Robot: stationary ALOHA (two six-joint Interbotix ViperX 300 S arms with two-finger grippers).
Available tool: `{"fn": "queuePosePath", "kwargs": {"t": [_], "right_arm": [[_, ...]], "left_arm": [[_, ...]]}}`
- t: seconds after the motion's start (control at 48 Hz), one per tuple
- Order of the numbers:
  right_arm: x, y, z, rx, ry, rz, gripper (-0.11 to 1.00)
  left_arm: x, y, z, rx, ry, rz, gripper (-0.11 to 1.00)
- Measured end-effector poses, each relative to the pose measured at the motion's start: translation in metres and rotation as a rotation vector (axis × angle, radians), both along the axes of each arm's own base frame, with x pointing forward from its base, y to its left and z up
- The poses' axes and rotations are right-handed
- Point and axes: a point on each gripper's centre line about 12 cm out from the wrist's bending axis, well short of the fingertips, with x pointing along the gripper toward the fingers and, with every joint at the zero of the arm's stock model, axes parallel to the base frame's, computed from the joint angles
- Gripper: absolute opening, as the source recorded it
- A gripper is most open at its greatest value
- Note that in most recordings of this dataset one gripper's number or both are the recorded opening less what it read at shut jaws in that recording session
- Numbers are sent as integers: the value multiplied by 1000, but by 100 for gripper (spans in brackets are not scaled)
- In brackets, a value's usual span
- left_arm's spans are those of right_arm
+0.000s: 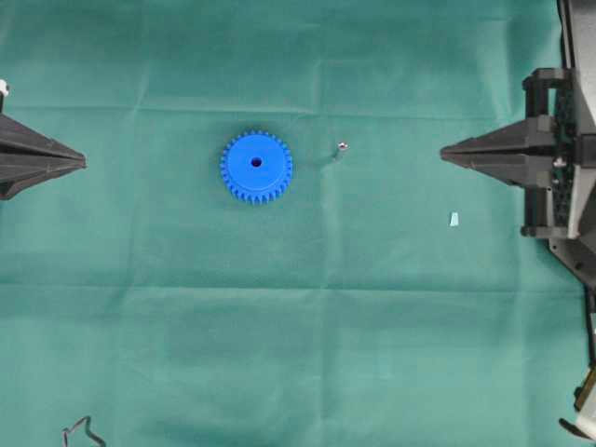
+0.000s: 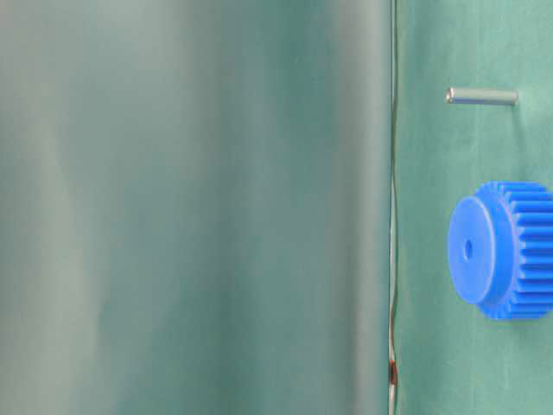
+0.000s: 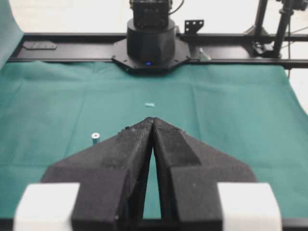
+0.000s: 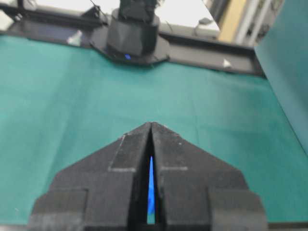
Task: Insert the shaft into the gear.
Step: 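Open the right gripper and move it left toward the silver shaft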
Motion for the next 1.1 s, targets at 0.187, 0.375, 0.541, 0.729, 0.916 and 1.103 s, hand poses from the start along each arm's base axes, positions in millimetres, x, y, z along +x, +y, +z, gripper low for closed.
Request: {"fn": "queuePosePath", "kwargs": {"t": [0.187, 0.375, 0.541, 0.729, 0.916, 1.103], "right_arm": [[10, -9, -14, 10, 62, -38, 23], [27, -18, -37, 35, 129, -76, 80], [43, -30, -61, 59, 181, -123, 84], [59, -41, -85, 85, 217, -165, 84], [71, -47, -110, 116, 265, -198, 84], [77, -53, -138, 157, 315, -247, 84]], "left_arm": [[0, 0, -1, 0, 5, 0, 3], [0, 0, -1, 2, 12, 0, 3], [1, 0, -3, 2, 20, 0, 3], [2, 0, -4, -2, 29, -1, 3], [2, 0, -4, -1, 31, 0, 3], [2, 0, -5, -1, 32, 0, 3]]}}
